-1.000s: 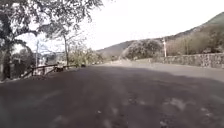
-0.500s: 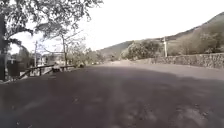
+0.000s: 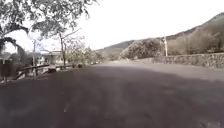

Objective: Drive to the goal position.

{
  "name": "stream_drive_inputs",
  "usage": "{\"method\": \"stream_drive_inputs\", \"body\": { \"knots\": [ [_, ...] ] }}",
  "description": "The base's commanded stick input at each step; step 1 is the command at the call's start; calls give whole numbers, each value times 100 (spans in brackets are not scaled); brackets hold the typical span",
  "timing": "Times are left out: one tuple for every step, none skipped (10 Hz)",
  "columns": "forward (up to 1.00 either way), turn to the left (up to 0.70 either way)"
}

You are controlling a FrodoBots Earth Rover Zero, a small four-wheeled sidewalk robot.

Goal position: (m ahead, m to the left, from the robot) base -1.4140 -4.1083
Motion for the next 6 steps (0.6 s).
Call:
{"method": "stream_drive_inputs", "body": {
  "knots": [
    [70,0],
    [70,0],
    [70,0],
    [70,0],
    [70,0],
    [70,0]
  ]
}}
